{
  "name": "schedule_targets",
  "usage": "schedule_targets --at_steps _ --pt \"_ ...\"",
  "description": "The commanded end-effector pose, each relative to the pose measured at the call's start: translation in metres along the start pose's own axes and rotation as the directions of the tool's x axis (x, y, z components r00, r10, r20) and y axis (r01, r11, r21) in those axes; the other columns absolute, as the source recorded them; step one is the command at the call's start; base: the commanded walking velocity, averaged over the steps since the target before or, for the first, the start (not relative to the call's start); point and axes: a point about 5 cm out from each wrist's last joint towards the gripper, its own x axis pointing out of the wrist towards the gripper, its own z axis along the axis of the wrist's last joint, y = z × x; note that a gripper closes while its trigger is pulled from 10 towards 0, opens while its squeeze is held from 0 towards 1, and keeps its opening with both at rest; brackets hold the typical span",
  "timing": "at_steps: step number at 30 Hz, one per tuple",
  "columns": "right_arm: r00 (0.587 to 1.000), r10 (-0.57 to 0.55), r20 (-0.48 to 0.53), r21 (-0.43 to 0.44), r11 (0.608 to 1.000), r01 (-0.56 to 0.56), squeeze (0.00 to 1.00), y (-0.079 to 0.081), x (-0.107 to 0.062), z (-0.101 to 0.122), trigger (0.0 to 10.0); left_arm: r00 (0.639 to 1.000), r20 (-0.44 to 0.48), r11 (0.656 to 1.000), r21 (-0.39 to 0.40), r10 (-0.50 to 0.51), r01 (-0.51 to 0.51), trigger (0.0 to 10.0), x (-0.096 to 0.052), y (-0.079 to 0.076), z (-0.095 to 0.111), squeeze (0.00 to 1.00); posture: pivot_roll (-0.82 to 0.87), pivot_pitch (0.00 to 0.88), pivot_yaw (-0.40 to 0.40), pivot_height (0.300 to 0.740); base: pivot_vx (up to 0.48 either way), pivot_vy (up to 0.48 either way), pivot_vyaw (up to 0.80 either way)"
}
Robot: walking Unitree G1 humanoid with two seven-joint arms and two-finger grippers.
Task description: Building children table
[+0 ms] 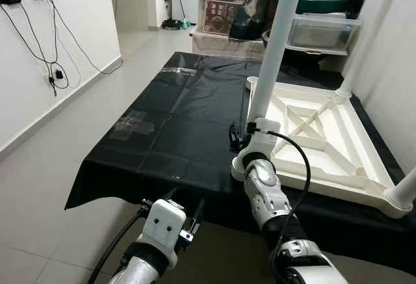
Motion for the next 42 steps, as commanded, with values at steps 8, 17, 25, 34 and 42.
schedule_targets --at_steps 8,17,25,34,42 --pt "0.706 0.677 -0.211 0.067 0.73 -0.68 0.0 0.041 0.005 0.0 10.0 1.0 -0.003 1.0 -0.001 -0.013 0.013 10.0 0.001 -0.001 -0.001 0.0 0.14 0.0 -0.086 0.74 0.0 0.0 0.0" --pt "0.53 0.778 -0.337 0.016 0.568 -0.823 0.0 0.067 0.004 -0.009 10.0 1.0 -0.002 1.0 0.0 -0.009 0.009 10.0 -0.001 -0.003 0.0 0.0 0.14 0.0 -0.095 0.74 0.0 0.0 0.0" --pt "0.824 0.509 -0.251 -0.136 0.824 -0.55 0.0 0.054 0.019 -0.005 0.0 1.0 -0.002 1.0 -0.004 -0.003 0.003 10.0 0.0 -0.002 0.0 0.0 0.14 0.0 -0.094 0.74 0.0 0.0 0.0" --pt "0.97 -0.222 -0.098 -0.124 0.97 0.209 0.0 -0.019 0.015 0.004 0.0 1.0 -0.002 1.0 -0.004 -0.01 0.01 10.0 0.002 -0.001 -0.001 0.0 0.13 0.0 -0.087 0.74 0.0 0.0 0.0" --pt "0.699 -0.714 -0.026 -0.122 0.697 0.707 0.0 -0.079 -0.027 0.001 0.0 1.0 -0.001 1.0 0.0 -0.012 0.012 10.0 0.002 -0.001 -0.001 0.0 0.13 0.0 -0.08 0.74 0.0 0.0 0.0"
